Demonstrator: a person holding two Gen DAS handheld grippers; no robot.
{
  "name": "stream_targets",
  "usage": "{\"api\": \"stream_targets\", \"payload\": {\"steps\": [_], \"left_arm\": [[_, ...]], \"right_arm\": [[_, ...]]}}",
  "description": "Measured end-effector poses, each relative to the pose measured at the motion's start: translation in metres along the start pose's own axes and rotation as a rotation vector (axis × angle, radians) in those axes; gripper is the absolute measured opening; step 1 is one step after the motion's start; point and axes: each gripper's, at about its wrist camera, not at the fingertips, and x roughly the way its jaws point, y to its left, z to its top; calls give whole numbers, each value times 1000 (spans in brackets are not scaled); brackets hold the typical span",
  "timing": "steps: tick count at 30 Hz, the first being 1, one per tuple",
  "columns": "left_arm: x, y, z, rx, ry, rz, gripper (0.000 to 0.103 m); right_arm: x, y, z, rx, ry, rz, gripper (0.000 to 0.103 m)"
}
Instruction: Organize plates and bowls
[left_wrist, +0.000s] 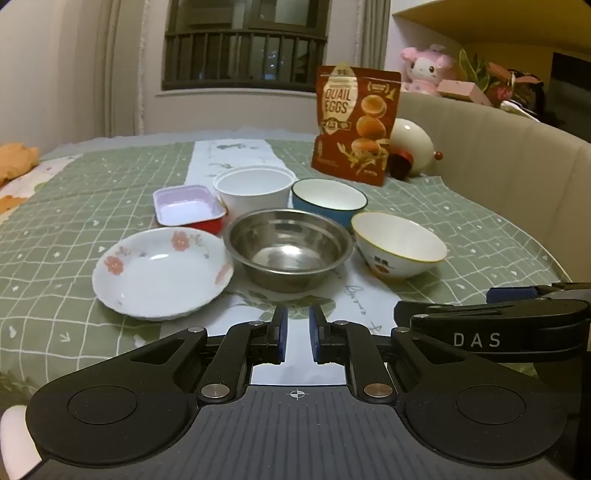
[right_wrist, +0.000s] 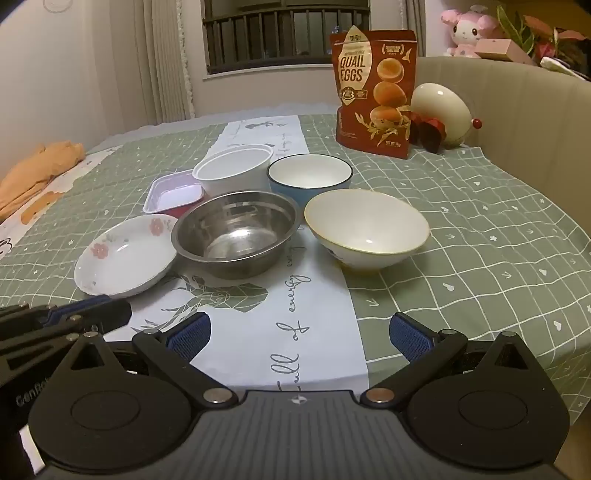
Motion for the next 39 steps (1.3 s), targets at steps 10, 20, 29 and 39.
{"api": "stream_targets", "payload": {"steps": [10,20,29,39], "left_arm": [[8,0,0,1,24,6,15],[6,-1,-1,-15,27,2,15],[7,1,-1,-22,34,-2,15],[7,1,-5,-28,37,-1,15]], "right_arm": [[1,-4,-2,8,9,5,103],[6,-2,0,10,23,6,103],[6,0,-1,4,22,11,103],[5,0,0,6,19,8,103]]}}
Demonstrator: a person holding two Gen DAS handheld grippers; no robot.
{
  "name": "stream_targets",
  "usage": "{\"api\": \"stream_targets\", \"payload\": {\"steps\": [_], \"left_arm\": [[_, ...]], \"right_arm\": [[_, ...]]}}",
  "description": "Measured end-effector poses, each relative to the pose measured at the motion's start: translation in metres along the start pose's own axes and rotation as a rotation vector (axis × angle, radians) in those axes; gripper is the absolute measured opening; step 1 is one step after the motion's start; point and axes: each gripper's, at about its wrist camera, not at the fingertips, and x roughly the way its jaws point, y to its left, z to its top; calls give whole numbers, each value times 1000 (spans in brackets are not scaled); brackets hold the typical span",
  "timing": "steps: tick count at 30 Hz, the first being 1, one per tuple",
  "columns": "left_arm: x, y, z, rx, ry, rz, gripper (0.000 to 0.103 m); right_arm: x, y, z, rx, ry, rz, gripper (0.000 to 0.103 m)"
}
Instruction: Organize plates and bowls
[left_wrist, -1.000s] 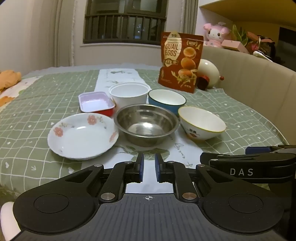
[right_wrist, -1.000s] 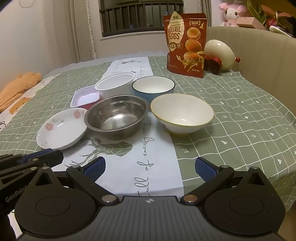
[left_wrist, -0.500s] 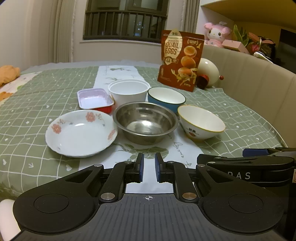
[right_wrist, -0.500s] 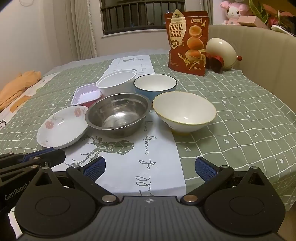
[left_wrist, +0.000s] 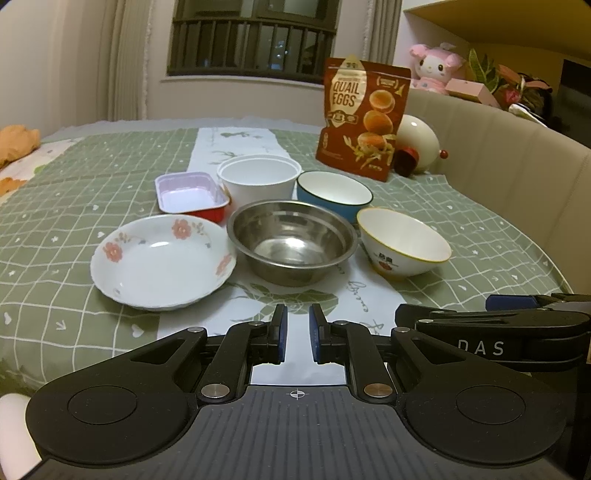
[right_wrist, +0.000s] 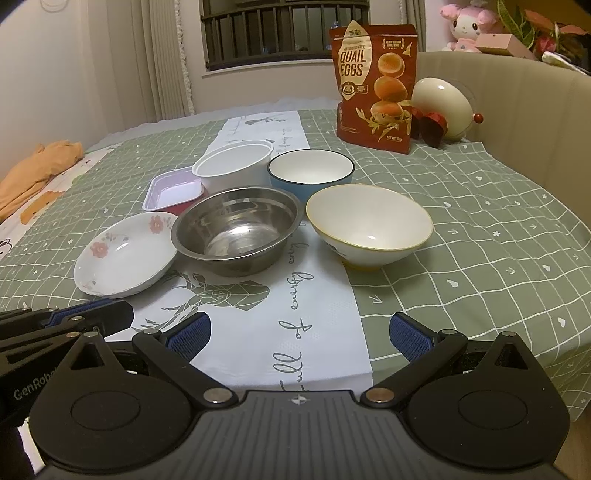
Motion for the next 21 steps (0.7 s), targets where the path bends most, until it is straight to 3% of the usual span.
{"api": "stream_targets", "payload": {"steps": [21], "left_arm": [[2,4,2,-12,16,-7,15]], "right_arm": [[5,0,-1,7,12,3,103]]}}
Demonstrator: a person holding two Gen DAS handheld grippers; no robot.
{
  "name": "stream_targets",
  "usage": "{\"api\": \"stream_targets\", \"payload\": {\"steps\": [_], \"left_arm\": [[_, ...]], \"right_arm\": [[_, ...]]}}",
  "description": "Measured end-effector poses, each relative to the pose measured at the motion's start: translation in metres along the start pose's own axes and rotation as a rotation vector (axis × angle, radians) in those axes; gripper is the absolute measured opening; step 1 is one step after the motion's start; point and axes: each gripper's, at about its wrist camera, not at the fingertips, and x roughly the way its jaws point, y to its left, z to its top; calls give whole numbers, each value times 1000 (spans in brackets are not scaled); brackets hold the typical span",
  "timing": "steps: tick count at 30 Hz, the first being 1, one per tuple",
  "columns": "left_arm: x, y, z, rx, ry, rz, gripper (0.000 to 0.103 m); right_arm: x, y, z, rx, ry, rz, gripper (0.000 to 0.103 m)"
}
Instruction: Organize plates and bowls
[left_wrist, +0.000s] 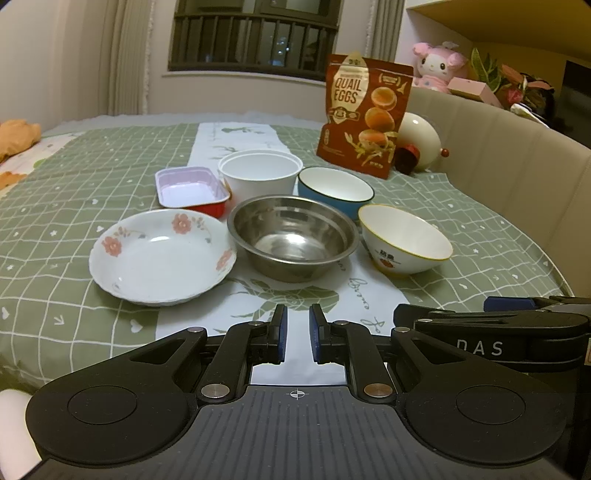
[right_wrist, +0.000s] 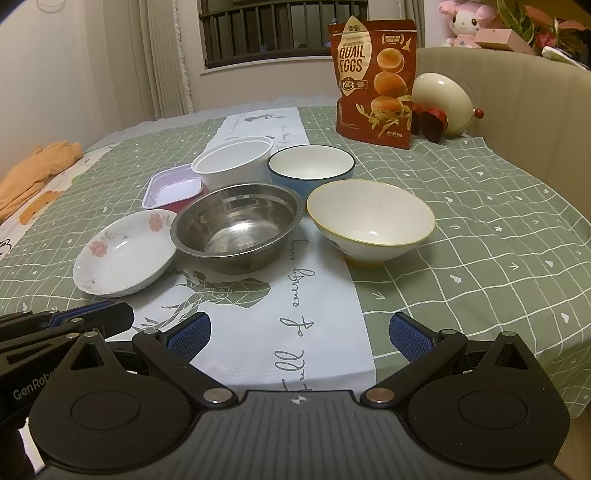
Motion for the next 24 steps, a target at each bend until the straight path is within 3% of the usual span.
{"api": "stream_targets", "payload": {"steps": [24], "left_arm": [[0,8,3,-34,0,-16,15]], "right_arm": [[1,1,-1,-4,5,-6,103]]}}
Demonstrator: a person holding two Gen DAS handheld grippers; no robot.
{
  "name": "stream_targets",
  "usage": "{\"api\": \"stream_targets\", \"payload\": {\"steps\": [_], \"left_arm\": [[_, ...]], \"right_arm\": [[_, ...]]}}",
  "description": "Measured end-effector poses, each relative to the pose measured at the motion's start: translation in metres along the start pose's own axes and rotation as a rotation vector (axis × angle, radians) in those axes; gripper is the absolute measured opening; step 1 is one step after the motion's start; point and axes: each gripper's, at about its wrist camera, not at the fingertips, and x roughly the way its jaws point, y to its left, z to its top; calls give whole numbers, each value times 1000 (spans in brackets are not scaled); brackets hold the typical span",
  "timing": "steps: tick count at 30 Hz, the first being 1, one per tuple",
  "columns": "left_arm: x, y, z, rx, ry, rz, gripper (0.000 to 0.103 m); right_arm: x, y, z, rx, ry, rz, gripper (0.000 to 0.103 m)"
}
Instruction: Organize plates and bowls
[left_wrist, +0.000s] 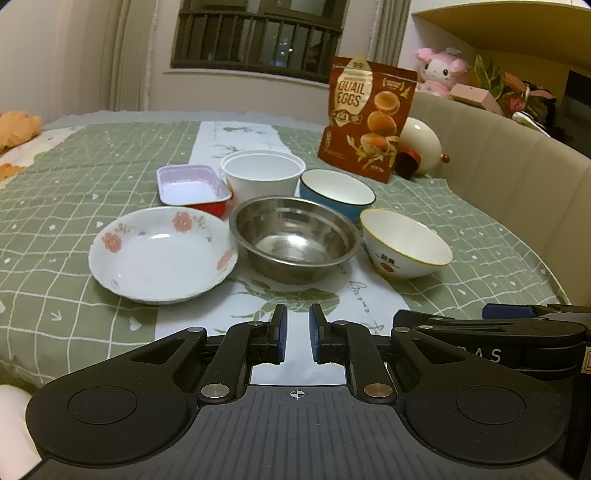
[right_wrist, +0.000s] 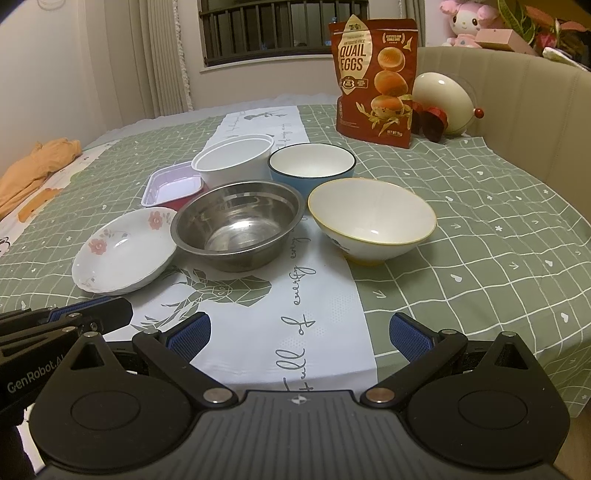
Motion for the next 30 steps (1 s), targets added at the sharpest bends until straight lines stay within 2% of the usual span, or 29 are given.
{"api": "stream_targets", "payload": {"steps": [10,14,20,21,22,23,24,26,28,30], "left_arm": [[10,24,4,-58,10,-3,15],[24,48,11,-116,24,-12,15],[55,94,36,-245,70,-172,16],[60,98,42,-254,65,-156,16],[64,99,48,-258,53,-100,16],[69,100,54,-238,43,-52,16],[76,98,62,-191,33,-48,16],[94,101,77,-103,36,-153,16],[119,109,93,-104,107,-252,16],[140,116,107,-117,144,-264,16]], "right_arm": [[9,15,5,-28,18,-5,103],[20,19,9,-16,18,31,103],[48,24,25,31,16,76,103],[52,24,29,36,12,74,103],[56,24,33,49,7,70,103],[61,22,37,67,7,76,103],[66,20,41,89,15,91,103],[80,13,48,153,52,143,103],[93,5,52,214,83,177,103],[105,2,54,244,91,178,103]]}}
